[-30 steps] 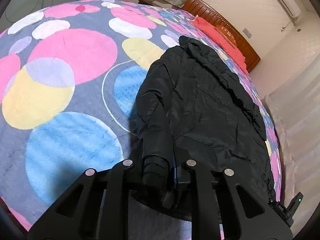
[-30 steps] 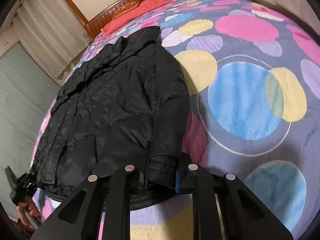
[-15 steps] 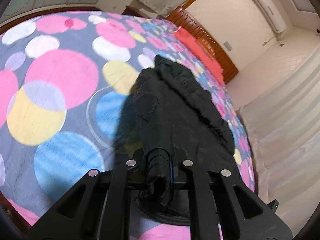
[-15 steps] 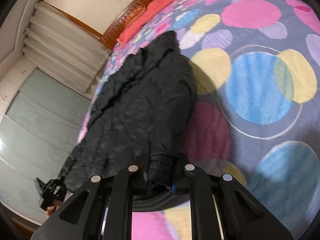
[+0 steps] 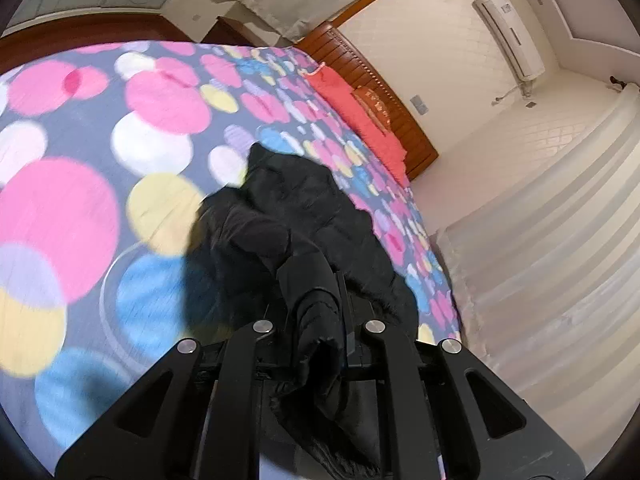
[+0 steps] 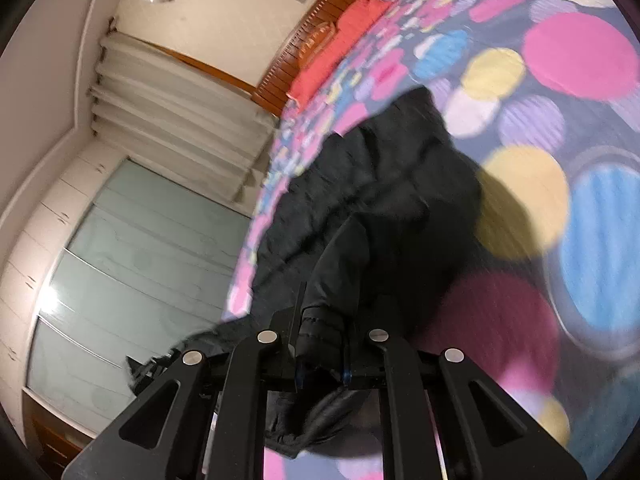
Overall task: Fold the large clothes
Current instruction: 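Grasp the jacket hem with both tools and lift it toward the collar, then carry the hem with both tools and lay it over the collar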
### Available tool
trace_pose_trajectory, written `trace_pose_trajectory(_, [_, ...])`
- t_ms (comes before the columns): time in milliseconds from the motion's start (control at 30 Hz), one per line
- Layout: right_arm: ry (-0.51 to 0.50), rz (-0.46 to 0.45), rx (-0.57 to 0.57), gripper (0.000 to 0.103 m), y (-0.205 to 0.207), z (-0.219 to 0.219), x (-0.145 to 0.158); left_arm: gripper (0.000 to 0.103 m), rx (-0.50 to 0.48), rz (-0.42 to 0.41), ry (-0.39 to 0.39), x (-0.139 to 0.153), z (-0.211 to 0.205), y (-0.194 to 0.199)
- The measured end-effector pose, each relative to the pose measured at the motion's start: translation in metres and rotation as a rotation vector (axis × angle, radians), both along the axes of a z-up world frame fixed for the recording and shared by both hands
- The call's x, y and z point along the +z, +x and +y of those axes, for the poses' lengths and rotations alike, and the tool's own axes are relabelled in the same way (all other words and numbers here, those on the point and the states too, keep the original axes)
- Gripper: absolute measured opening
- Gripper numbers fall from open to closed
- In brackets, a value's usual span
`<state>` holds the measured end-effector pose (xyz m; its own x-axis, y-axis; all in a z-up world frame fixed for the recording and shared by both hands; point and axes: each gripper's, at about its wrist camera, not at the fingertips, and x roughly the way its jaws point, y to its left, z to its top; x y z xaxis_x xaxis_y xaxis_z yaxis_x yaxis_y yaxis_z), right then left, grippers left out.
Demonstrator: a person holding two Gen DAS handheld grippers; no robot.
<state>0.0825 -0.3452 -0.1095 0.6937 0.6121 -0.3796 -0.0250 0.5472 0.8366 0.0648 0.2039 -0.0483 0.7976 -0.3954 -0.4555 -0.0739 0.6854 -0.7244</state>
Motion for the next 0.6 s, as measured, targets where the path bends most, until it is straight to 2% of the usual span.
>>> trace_pose_trajectory(133, [0.016,-0.049,-0.030,0.013,0.034,-0.007,0.018,0.012,0.004,-0.024,0.038,0.019,0.004,0.038])
trace_pose_trajectory(333, [0.065,-0.057,-0.076,0.012,0.104,-0.019,0.027,0.012,0.008,-0.008,0.067,0.031,0.007,0.114])
trace_pose_trajectory(500, [0.095,-0.041,-0.090,0.012,0.169,-0.027,0.026,0.012,0.008,0.022,0.110,0.032,0.000,0.187])
trace_pose_trajectory(600, [0.073,-0.024,-0.088,0.012,0.209,-0.028,0.027,0.012,0.013,0.042,0.137,0.027,-0.002,0.227])
